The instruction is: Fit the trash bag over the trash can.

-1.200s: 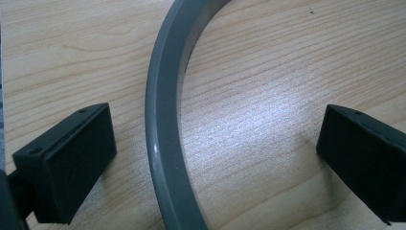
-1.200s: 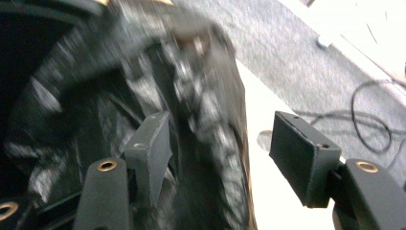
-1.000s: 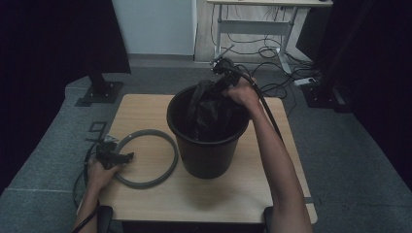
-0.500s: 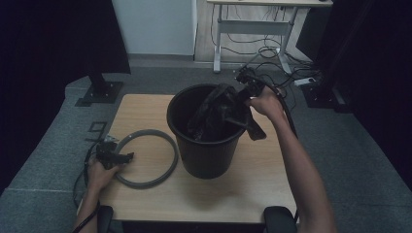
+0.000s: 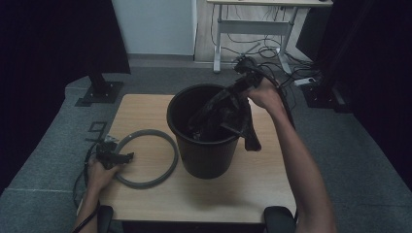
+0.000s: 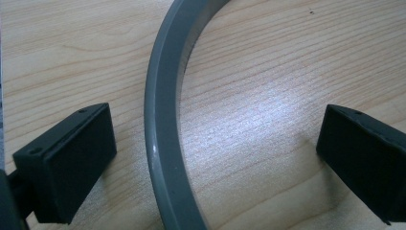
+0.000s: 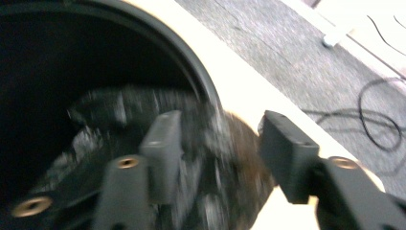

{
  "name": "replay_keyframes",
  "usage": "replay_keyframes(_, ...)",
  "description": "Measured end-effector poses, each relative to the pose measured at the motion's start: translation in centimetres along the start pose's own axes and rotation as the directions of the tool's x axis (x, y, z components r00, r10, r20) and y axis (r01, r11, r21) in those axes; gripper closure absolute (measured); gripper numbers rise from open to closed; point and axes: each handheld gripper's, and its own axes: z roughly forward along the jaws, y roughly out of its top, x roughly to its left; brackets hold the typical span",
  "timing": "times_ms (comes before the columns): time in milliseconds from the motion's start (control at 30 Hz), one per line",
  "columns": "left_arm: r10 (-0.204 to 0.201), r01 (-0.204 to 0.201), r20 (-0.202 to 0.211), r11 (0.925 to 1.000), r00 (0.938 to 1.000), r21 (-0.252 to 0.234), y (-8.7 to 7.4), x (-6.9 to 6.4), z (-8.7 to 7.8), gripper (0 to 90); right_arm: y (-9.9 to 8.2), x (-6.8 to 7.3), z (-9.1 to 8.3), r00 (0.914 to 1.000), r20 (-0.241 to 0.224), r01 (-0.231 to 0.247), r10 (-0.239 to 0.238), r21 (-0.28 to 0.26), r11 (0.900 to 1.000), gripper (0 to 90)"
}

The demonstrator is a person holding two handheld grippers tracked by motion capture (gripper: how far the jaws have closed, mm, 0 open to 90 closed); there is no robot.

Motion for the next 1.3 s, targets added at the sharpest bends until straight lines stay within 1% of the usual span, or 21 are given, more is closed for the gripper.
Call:
replay_keyframes(67,0.001,-0.001,0.001,1.0,1.0,0.0,0.0,0.0,0.0,0.0,1.2,0.3,1.0,0.9993,-0.022,0.03,-0.03,-0.008,0.9995,57.9)
replay_keyframes(100,0.001,-0.001,0.001,1.0,1.0,0.0,0.0,0.0,0.0,0.0,1.7,0.4,1.6,0.999,-0.025,0.038,-0.038,-0.003,0.9993,57.9)
replay_keyframes(133,0.001,-0.001,0.001,1.0,1.0,0.0,0.0,0.0,0.0,0.0,2.1,0.4,2.4,0.9983,-0.031,0.049,-0.049,0.01,0.9987,58.5)
replay_keyframes(200,0.002,-0.002,0.002,1.0,1.0,0.0,0.0,0.0,0.0,0.0,2.5,0.5,3.3,0.9973,-0.024,0.07,-0.069,0.036,0.9969,58.5)
replay_keyframes(267,0.004,-0.004,0.003,1.0,1.0,0.0,0.0,0.0,0.0,0.0,2.5,0.2,4.0,0.9966,-0.017,0.082,-0.081,0.051,0.9954,58.5)
replay_keyframes(333,0.004,-0.004,0.004,1.0,1.0,0.0,0.0,0.0,0.0,0.0,2.3,-0.2,4.4,0.9966,-0.009,0.082,-0.082,0.071,0.9941,57.0)
replay_keyframes(367,0.004,-0.004,0.004,1.0,1.0,0.0,0.0,0.0,0.0,0.0,2.1,-0.4,4.5,0.997,-0.011,0.078,-0.077,0.081,0.9937,55.0)
replay_keyframes(400,0.005,-0.005,0.004,1.0,1.0,0.0,0.0,0.0,0.0,0.0,1.9,-0.6,4.5,0.9973,-0.017,0.073,-0.072,0.088,0.9934,54.9)
replay_keyframes(467,0.005,-0.005,0.004,1.0,1.0,0.0,0.0,0.0,0.0,0.0,1.4,-0.8,4.1,0.9972,-0.011,0.075,-0.074,0.098,0.9924,54.2)
replay_keyframes(533,0.006,-0.006,0.005,1.0,1.0,0.0,0.0,0.0,0.0,0.0,0.7,-1.2,3.6,0.9982,-0.004,0.06,-0.059,0.102,0.993,50.5)
replay_keyframes(633,0.007,-0.007,0.006,1.0,1.0,0.0,0.0,0.0,0.0,0.0,-0.6,-1.7,2.8,0.9995,-0.011,0.031,-0.03,0.114,0.993,46.7)
replay_keyframes(733,0.009,-0.009,0.008,1.0,0.9999,0.001,0.0,0.0,0.0,0.0,-2.0,-2.0,1.9,0.9997,-0.022,0.01,-0.008,0.105,0.9944,43.4)
replay_keyframes(833,0.006,-0.006,0.006,0.9999,1.0,0.012,0.1,-0.2,-0.1,0.0,-3.2,-1.8,0.8,0.9997,-0.023,0.003,-0.001,0.102,0.9948,41.4)
replay_keyframes(900,0.008,-0.008,0.008,0.9993,0.9999,0.035,0.3,-0.4,-0.2,0.0,-4.0,-1.6,-0.1,0.9998,-0.018,-0.01,0.012,0.092,0.9957,40.1)
replay_keyframes(967,0.017,-0.018,0.026,0.9987,0.9995,0.047,0.4,-0.5,-0.4,3.3,-4.7,-1.3,-0.7,0.9996,-0.013,-0.024,0.025,0.079,0.9966,38.6)
replay_keyframes(1033,0.014,-0.017,0.047,0.9984,0.9988,0.054,0.5,-0.5,-0.6,4.7,-5.5,-0.9,-1.3,0.9993,-0.014,-0.034,0.035,0.065,0.9973,37.3)
replay_keyframes(1100,0.013,-0.017,0.065,0.9979,0.9978,0.062,0.6,-0.5,-0.8,6.6,-6.2,-0.5,-2.0,0.9983,-0.015,-0.055,0.056,0.053,0.9971,35.4)
replay_keyframes(1200,0.019,-0.024,0.066,0.9975,0.9976,0.067,0.7,-0.5,-1.2,6.7,-7.1,0.4,-3.0,0.9969,-0.003,-0.079,0.079,0.039,0.9961,31.8)
replay_keyframes(1300,0.032,-0.036,0.063,0.9979,0.9975,0.055,1.0,-0.8,-1.8,6.7,-7.8,1.5,-3.6,0.9964,0.016,-0.084,0.083,0.029,0.9961,28.8)
